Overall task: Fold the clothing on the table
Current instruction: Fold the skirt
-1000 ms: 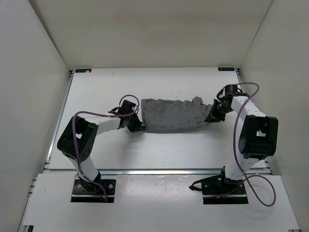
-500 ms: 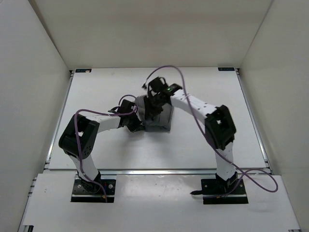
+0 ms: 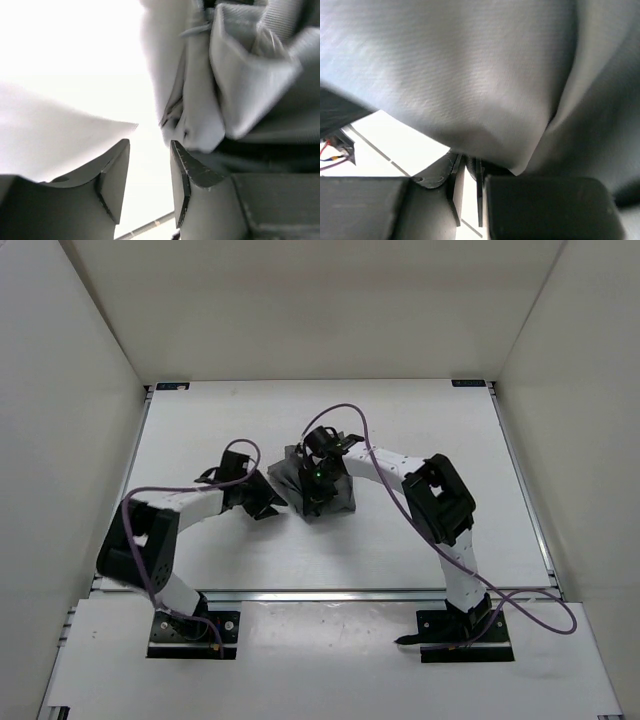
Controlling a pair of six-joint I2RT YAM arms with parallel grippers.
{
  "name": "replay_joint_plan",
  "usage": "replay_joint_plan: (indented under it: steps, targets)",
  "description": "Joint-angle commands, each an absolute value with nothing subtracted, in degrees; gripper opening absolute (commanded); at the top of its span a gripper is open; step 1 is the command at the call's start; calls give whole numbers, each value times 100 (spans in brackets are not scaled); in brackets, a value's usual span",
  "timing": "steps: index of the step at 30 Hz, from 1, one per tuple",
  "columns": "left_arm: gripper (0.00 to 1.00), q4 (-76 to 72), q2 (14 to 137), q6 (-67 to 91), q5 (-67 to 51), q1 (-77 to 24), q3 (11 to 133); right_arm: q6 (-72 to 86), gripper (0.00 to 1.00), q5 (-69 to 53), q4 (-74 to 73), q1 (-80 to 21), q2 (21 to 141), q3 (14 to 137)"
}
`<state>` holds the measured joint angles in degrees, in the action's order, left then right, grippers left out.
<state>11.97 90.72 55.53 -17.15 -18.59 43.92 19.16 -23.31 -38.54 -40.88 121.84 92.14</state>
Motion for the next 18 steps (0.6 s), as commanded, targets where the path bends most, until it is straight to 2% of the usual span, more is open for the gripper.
replay_joint_plan:
  steps: [1, 2, 4, 8, 11, 14, 17, 18]
  targets:
    - [49, 1178, 7817, 5660, -2161, -1425, 3983, 2083, 7, -2145, -3464, -3859, 11716, 9271]
    - [49, 1221, 7657, 5686, -2188, -1276, 3912, 2118, 9, -2127, -3472, -3841, 11707, 9333]
    - [50, 1414, 7087, 5695, -2276, -1100, 3675, 2188, 25, -2188, -3655, -3683, 11830, 9754]
    - [50, 1704, 6347, 5809, -2233, -914, 3481, 2259, 34, -1989, -3832, -3717, 11576, 9950]
    - [50, 1828, 6100, 5844, -2022, -922, 3472, 2487, 42, -1312, -3613, -3744, 10647, 9713]
    - [50, 1889, 5916, 5836, -2030, -897, 3384, 2812, 45, -530, -3971, -3604, 10013, 9642]
    - [50, 2152, 5740, 5608, -1969, -870, 3358, 2918, 46, -474, -4113, -3200, 9398, 9195]
    - [50, 2266, 5644, 5564, -2012, -870, 3314, 2901, 54, -666, -4148, -3138, 9282, 9011]
